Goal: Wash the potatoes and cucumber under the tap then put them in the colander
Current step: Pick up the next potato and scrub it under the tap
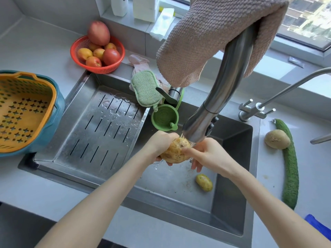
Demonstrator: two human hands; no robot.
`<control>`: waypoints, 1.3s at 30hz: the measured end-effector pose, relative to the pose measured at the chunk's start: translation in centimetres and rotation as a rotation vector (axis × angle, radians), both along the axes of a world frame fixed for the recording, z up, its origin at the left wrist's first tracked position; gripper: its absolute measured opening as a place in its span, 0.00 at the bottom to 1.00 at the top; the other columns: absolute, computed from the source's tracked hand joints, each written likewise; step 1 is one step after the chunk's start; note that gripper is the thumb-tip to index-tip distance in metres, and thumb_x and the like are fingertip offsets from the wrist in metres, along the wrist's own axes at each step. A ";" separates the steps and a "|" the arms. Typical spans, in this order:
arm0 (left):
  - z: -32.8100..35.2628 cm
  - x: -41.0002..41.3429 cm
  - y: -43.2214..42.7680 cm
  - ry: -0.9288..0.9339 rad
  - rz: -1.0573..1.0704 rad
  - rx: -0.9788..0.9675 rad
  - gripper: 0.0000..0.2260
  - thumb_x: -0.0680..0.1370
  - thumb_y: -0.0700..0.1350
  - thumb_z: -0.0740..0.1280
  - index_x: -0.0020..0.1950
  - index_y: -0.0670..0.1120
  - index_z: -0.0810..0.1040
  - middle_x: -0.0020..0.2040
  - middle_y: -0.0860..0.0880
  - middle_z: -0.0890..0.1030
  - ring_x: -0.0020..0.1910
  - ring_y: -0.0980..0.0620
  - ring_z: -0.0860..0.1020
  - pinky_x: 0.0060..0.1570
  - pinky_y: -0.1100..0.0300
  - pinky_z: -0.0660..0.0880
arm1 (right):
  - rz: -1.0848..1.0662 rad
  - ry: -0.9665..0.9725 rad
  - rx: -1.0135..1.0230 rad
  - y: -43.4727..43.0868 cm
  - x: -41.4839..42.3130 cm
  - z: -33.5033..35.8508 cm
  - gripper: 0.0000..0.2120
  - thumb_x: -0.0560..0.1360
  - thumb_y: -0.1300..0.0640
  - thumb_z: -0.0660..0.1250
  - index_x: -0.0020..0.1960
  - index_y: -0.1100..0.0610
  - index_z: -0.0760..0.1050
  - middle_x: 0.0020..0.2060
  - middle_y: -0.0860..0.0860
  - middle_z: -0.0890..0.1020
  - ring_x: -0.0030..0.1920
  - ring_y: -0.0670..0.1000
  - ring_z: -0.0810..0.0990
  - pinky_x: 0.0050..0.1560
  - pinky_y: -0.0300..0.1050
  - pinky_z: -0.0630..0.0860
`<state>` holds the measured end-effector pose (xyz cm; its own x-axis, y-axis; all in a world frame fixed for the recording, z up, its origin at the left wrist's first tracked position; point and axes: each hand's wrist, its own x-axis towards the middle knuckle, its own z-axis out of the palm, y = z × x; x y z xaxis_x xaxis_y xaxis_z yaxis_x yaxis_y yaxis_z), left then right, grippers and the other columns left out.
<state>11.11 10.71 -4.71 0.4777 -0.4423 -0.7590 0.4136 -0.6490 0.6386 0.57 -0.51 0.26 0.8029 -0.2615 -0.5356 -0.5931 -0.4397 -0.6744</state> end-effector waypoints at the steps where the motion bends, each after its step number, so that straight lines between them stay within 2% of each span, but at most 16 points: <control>1: 0.0 0.0 0.0 -0.028 -0.013 -0.006 0.13 0.75 0.48 0.61 0.37 0.41 0.77 0.32 0.38 0.77 0.22 0.43 0.77 0.21 0.70 0.57 | 0.023 -0.003 -0.047 0.0 0.2 0.1 0.12 0.75 0.52 0.66 0.33 0.50 0.76 0.22 0.49 0.81 0.23 0.47 0.79 0.35 0.41 0.79; 4: 0.0 0.0 0.0 -0.082 -0.008 -0.006 0.13 0.75 0.47 0.63 0.38 0.39 0.78 0.33 0.38 0.75 0.21 0.44 0.76 0.17 0.71 0.60 | 0.034 0.020 -0.087 -0.1 0.6 0.3 0.15 0.73 0.54 0.66 0.30 0.58 0.77 0.24 0.50 0.83 0.23 0.46 0.79 0.38 0.43 0.80; 7: -0.4 0.1 -0.1 -0.122 0.006 -0.014 0.17 0.74 0.48 0.64 0.37 0.33 0.76 0.32 0.39 0.75 0.29 0.41 0.77 0.22 0.63 0.68 | 0.026 0.050 -0.071 -0.1 1.1 0.3 0.13 0.72 0.57 0.65 0.32 0.63 0.77 0.25 0.49 0.83 0.25 0.45 0.81 0.39 0.41 0.80; 9: -0.4 0.2 -0.3 -0.189 -0.010 -0.014 0.18 0.72 0.49 0.64 0.30 0.36 0.72 0.29 0.42 0.73 0.33 0.40 0.74 0.31 0.55 0.73 | 0.038 0.058 -0.073 0.1 1.3 0.2 0.12 0.71 0.59 0.63 0.37 0.68 0.76 0.28 0.51 0.85 0.27 0.46 0.83 0.34 0.37 0.77; 11: -0.2 0.2 -0.5 -0.238 -0.035 0.008 0.19 0.74 0.47 0.64 0.25 0.42 0.67 0.26 0.45 0.69 0.31 0.41 0.70 0.34 0.55 0.71 | 0.061 0.068 -0.078 0.2 1.3 0.0 0.13 0.70 0.60 0.62 0.40 0.71 0.74 0.29 0.52 0.85 0.30 0.47 0.84 0.32 0.36 0.75; 13: -0.2 0.3 -0.5 -0.253 -0.062 0.030 0.20 0.76 0.45 0.63 0.25 0.46 0.66 0.25 0.48 0.69 0.28 0.43 0.69 0.30 0.59 0.68 | 0.092 0.069 -0.057 0.0 1.2 -0.4 0.13 0.70 0.60 0.61 0.42 0.71 0.76 0.31 0.52 0.86 0.33 0.47 0.85 0.42 0.44 0.82; 15: -0.3 0.4 -0.3 -0.258 -0.083 0.031 0.23 0.77 0.43 0.63 0.21 0.46 0.63 0.20 0.50 0.67 0.30 0.37 0.71 0.27 0.60 0.65 | 0.108 0.062 -0.014 -0.2 1.0 -0.6 0.12 0.71 0.63 0.60 0.45 0.69 0.78 0.33 0.52 0.86 0.35 0.47 0.86 0.47 0.52 0.83; 20: -0.3 0.7 -0.1 -0.299 -0.073 0.044 0.24 0.76 0.44 0.63 0.20 0.45 0.62 0.19 0.48 0.64 0.31 0.36 0.68 0.21 0.62 0.62 | 0.027 0.062 0.044 -0.2 0.8 -1.1 0.13 0.76 0.56 0.66 0.47 0.67 0.80 0.35 0.54 0.87 0.36 0.48 0.86 0.41 0.39 0.81; 23: -0.4 0.7 -0.2 -0.327 -0.080 0.040 0.24 0.76 0.44 0.63 0.20 0.45 0.62 0.22 0.42 0.64 0.37 0.40 0.72 0.21 0.58 0.65 | -0.048 0.054 0.125 -0.4 1.1 -1.3 0.11 0.74 0.55 0.70 0.43 0.65 0.81 0.35 0.56 0.86 0.37 0.51 0.86 0.49 0.48 0.82; 25: -0.4 0.7 -0.2 -0.343 -0.072 0.050 0.27 0.76 0.45 0.64 0.18 0.45 0.61 0.19 0.46 0.63 0.29 0.38 0.72 0.18 0.62 0.61 | -0.080 0.065 0.168 -0.6 1.2 -1.2 0.07 0.74 0.59 0.70 0.41 0.63 0.82 0.35 0.57 0.86 0.37 0.51 0.86 0.50 0.47 0.82; 27: -0.6 0.7 -0.3 -0.342 -0.075 0.061 0.29 0.76 0.46 0.65 0.14 0.44 0.61 0.15 0.49 0.61 0.20 0.47 0.65 0.16 0.66 0.58 | -0.080 0.074 0.174 -0.6 1.2 -0.9 0.05 0.74 0.62 0.69 0.41 0.63 0.82 0.34 0.55 0.86 0.37 0.51 0.87 0.47 0.43 0.82; 30: -0.7 0.8 -0.4 -0.326 -0.080 0.054 0.30 0.76 0.46 0.65 0.14 0.44 0.61 0.13 0.50 0.61 0.19 0.45 0.69 0.13 0.69 0.56 | -0.048 0.106 0.142 -0.6 1.3 -0.5 0.07 0.74 0.65 0.66 0.44 0.68 0.81 0.34 0.52 0.86 0.37 0.47 0.86 0.42 0.32 0.80; 32: -0.7 0.8 -0.5 -0.321 -0.078 0.047 0.30 0.76 0.46 0.65 0.14 0.44 0.61 0.13 0.50 0.61 0.23 0.43 0.73 0.13 0.69 0.56 | -0.028 0.113 0.117 -0.6 1.3 -0.6 0.08 0.75 0.64 0.64 0.47 0.69 0.80 0.37 0.52 0.87 0.37 0.46 0.86 0.44 0.36 0.81; 36: -0.8 0.8 -0.4 -0.334 -0.083 0.067 0.31 0.76 0.47 0.65 0.13 0.45 0.62 0.14 0.50 0.61 0.19 0.47 0.61 0.13 0.69 0.57 | -0.051 0.062 0.109 -0.1 1.2 -1.1 0.08 0.76 0.61 0.64 0.50 0.64 0.79 0.38 0.55 0.87 0.39 0.50 0.86 0.50 0.49 0.82; 38: -1.0 0.7 -0.3 -0.344 -0.083 0.067 0.30 0.76 0.48 0.65 0.14 0.45 0.61 0.15 0.50 0.60 0.25 0.38 0.68 0.12 0.69 0.57 | -0.040 0.056 0.083 -0.1 1.2 -1.3 0.09 0.76 0.59 0.65 0.50 0.64 0.79 0.38 0.55 0.87 0.38 0.49 0.86 0.49 0.49 0.83; 39: -1.0 0.7 -0.2 -0.349 -0.084 0.072 0.30 0.76 0.48 0.65 0.15 0.45 0.60 0.15 0.49 0.60 0.31 0.41 0.73 0.12 0.69 0.56 | -0.025 0.065 0.071 -0.2 1.2 -1.4 0.09 0.76 0.59 0.64 0.50 0.65 0.79 0.37 0.54 0.87 0.38 0.49 0.86 0.48 0.48 0.83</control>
